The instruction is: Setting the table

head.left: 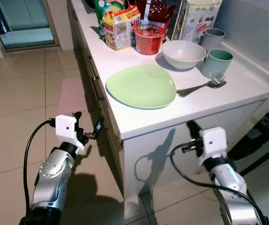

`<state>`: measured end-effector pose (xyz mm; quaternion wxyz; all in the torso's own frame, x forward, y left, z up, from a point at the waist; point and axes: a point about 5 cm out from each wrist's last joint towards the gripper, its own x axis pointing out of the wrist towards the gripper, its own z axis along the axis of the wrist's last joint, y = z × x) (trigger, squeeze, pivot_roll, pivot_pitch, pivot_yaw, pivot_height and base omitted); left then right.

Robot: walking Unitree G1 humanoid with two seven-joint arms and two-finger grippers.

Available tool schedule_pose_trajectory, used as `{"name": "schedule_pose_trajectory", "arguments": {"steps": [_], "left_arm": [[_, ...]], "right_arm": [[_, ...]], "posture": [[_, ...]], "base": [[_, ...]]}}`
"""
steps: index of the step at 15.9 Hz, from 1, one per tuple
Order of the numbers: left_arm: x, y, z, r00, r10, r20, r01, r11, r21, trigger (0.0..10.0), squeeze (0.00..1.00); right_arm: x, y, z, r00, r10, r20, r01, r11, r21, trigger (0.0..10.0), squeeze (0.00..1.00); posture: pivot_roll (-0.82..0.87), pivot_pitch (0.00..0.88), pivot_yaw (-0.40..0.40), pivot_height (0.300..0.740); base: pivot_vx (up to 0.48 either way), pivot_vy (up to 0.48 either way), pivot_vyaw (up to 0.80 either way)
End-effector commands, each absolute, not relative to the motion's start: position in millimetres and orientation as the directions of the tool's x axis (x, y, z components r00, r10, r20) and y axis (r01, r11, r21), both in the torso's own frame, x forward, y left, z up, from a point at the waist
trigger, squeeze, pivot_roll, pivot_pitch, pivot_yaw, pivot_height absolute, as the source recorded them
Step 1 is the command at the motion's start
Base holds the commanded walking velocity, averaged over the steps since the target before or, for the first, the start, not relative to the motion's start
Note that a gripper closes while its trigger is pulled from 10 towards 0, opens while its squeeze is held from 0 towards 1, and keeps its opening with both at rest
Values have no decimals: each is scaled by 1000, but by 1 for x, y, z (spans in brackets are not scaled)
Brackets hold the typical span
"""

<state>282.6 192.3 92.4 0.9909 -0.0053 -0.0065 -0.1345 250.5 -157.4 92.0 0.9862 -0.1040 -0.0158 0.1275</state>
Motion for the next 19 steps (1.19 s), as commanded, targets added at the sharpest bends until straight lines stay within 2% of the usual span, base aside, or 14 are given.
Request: {"name": "schedule_pose_trajectory", "arguments": {"steps": [1, 5, 8, 12, 15, 19], "left_arm": [[283, 184, 90, 948, -317, -13, 317, 948, 8, 10000, 0], [288, 176, 99, 938, -348, 6, 348, 938, 5, 10000, 0], [294, 165, 107, 923, -385, 26, 384, 923, 14, 10000, 0], [314, 162, 116, 909, -417, 10, 416, 908, 49, 10000, 0], [320, 159, 121, 903, -430, 17, 428, 902, 60, 10000, 0], [317, 155, 117, 899, -437, 12, 436, 898, 63, 10000, 0]], "right_arm": [[257, -151, 97, 951, 309, 10, -299, 929, -219, 10000, 0], [267, -149, 102, 934, 357, -7, -351, 915, -197, 10000, 0], [285, -147, 111, 918, 398, 2, -387, 893, -230, 10000, 0], [314, -132, 123, 913, 408, 27, -396, 899, -186, 10000, 0], [323, -125, 130, 911, 409, 48, -397, 903, -166, 10000, 0], [320, -125, 125, 912, 407, 45, -397, 906, -146, 10000, 0]], "posture": [[51, 0, -7, 740], [37, 0, 2, 740], [24, 0, 9, 740], [4, 0, 39, 740], [-4, 0, 42, 740], [-3, 0, 28, 740]], "base": [[0, 0, 0], [0, 0, 0], [0, 0, 0], [0, 0, 0], [0, 0, 0], [0, 0, 0]]}}
